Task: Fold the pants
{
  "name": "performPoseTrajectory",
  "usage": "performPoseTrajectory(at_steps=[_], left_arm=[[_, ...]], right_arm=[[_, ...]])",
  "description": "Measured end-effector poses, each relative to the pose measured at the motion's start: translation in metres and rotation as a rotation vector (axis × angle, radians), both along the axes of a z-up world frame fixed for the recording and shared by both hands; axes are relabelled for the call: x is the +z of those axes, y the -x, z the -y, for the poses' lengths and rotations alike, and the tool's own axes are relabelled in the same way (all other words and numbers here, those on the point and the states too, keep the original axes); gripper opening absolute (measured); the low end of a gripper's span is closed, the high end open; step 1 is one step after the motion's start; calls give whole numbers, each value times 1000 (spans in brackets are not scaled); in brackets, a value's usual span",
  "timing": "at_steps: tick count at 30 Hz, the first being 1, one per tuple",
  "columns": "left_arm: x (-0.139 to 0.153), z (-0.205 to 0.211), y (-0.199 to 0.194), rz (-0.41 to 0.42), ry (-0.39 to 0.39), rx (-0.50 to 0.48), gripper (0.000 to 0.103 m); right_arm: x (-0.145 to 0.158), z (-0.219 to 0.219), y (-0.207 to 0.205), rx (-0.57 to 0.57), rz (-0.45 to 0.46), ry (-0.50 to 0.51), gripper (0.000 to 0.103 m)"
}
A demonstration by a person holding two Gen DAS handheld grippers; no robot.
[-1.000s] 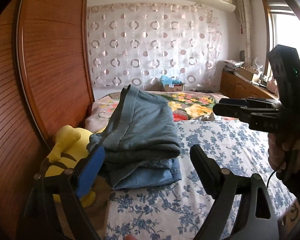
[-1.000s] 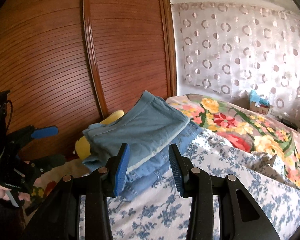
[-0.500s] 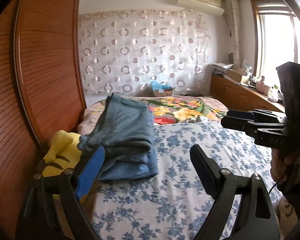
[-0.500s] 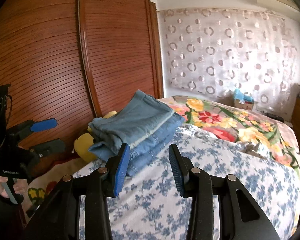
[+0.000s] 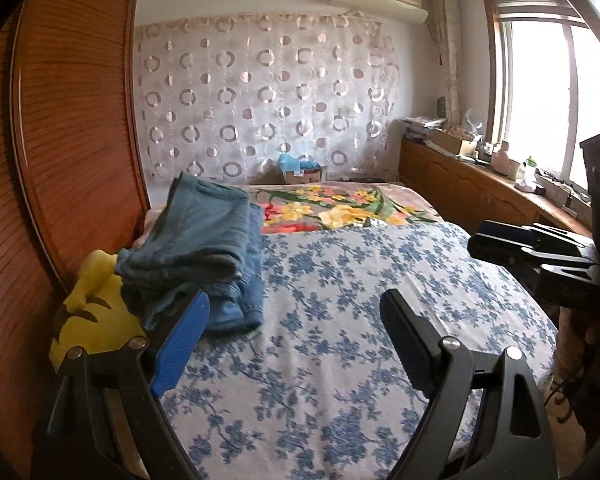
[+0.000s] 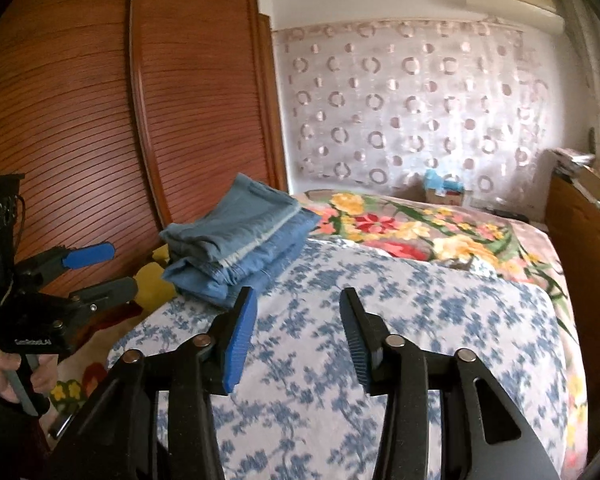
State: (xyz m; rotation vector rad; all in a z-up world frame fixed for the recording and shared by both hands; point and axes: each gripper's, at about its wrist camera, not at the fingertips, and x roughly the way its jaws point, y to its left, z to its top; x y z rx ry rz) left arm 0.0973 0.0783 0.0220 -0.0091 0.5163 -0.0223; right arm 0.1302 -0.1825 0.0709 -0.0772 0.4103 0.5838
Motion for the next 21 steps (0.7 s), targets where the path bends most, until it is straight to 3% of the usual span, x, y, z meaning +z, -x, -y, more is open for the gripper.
performPoseTrajectory(at_steps=[13, 21], left_arm=[[4, 40, 27, 6, 19, -44, 88], [15, 62, 34, 33, 14, -62, 88]], right_arm=[[3, 15, 64, -154, 0, -19, 75], [11, 13, 95, -222, 28, -25, 79]])
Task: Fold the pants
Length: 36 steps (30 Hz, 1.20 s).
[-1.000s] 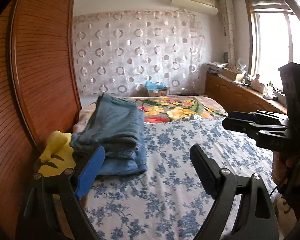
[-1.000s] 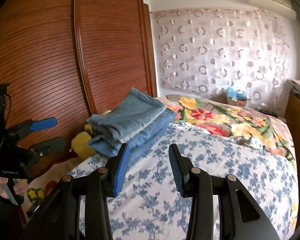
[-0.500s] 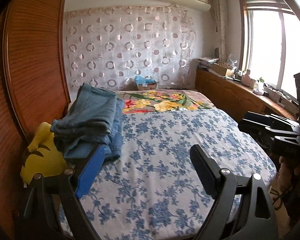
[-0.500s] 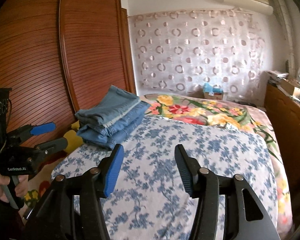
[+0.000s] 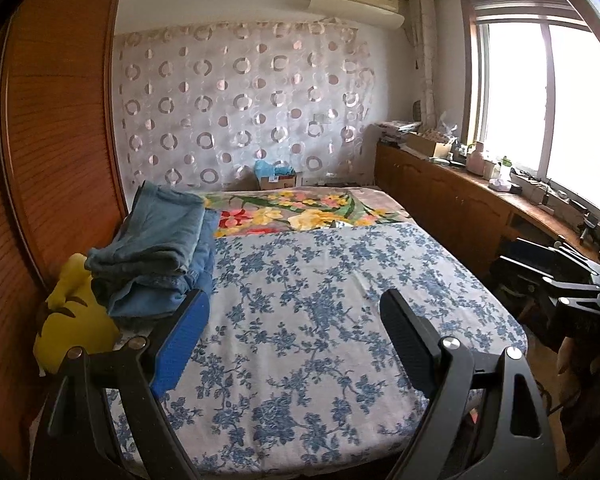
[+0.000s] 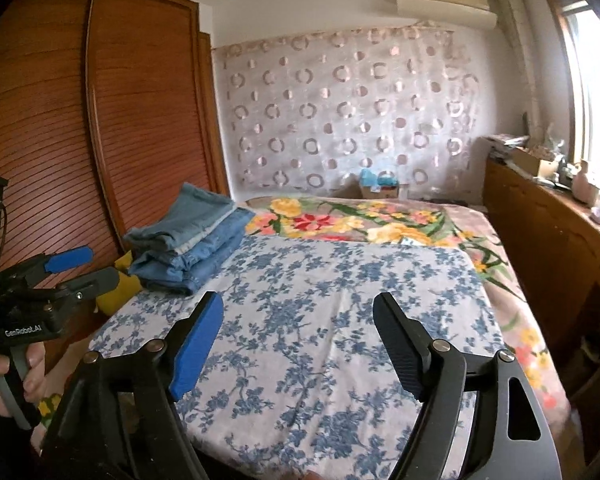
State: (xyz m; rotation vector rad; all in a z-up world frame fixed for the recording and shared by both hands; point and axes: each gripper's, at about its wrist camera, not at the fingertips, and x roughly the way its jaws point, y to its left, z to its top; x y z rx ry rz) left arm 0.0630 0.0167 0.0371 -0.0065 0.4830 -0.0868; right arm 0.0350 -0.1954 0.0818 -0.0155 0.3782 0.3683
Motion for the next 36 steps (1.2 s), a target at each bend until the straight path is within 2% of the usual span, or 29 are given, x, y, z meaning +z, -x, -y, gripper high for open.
performPoseTrajectory(at_steps=[17, 36], left_arm=[[37, 19, 18, 89, -6, -11, 88], [38, 21, 23, 94, -2, -15, 88]], right_arm=[[1, -13, 42, -118, 102, -8, 80], [-7, -5, 46, -138, 121, -12, 81]])
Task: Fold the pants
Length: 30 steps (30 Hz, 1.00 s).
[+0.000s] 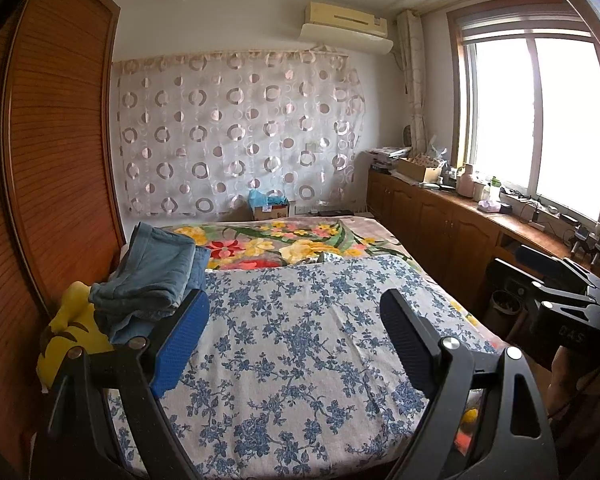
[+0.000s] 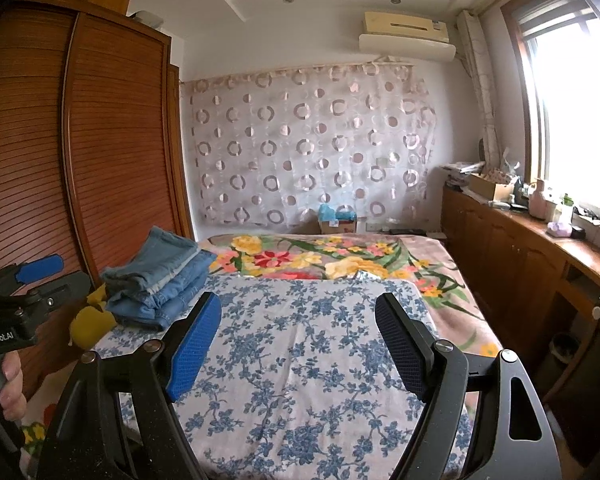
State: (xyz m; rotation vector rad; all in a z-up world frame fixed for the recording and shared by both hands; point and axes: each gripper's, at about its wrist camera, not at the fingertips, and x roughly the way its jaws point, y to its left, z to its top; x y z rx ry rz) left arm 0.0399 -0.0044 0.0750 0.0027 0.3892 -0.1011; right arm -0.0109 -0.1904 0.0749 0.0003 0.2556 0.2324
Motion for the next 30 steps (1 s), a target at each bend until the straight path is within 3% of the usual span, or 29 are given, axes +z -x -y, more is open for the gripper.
performPoseTrajectory(at_steps=[30], left_arm=[[2, -1, 5, -4, 1, 8, 88]], right_arm=[[-1, 4, -2, 5, 4, 3, 81]])
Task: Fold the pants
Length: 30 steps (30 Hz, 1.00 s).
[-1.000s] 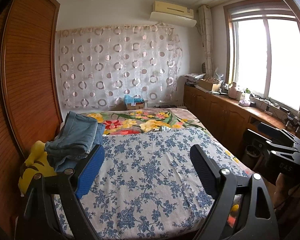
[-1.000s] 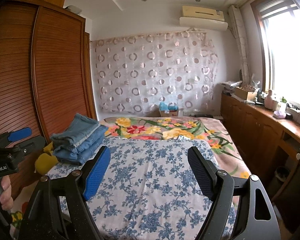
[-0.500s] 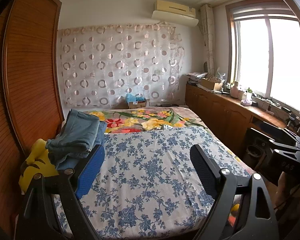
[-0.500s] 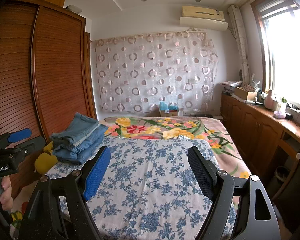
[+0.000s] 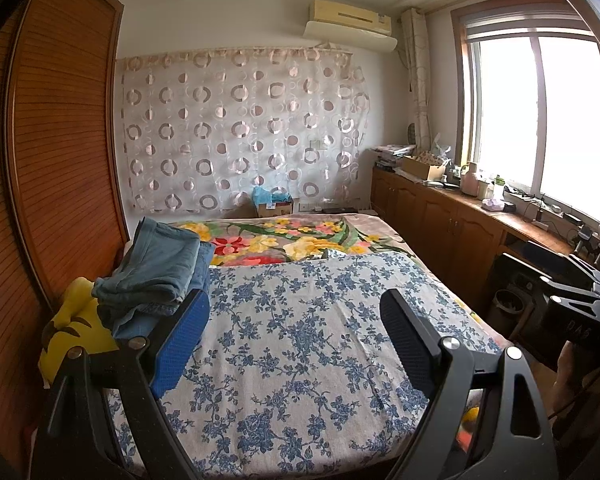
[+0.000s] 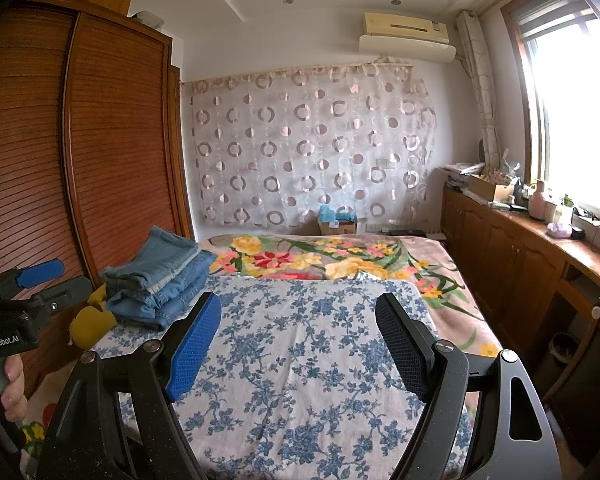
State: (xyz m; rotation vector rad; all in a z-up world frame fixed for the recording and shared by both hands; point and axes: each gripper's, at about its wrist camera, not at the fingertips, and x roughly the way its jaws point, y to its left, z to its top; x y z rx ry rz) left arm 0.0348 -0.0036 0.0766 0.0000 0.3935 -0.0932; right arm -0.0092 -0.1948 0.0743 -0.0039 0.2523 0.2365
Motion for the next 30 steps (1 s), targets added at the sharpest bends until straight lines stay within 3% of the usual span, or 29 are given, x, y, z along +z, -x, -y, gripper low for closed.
performPoseTrajectory(at_steps=[30], left_arm=[[0, -2, 1, -4, 1, 3, 88]], right_arm=[[0, 2, -2, 1, -2, -1, 81]])
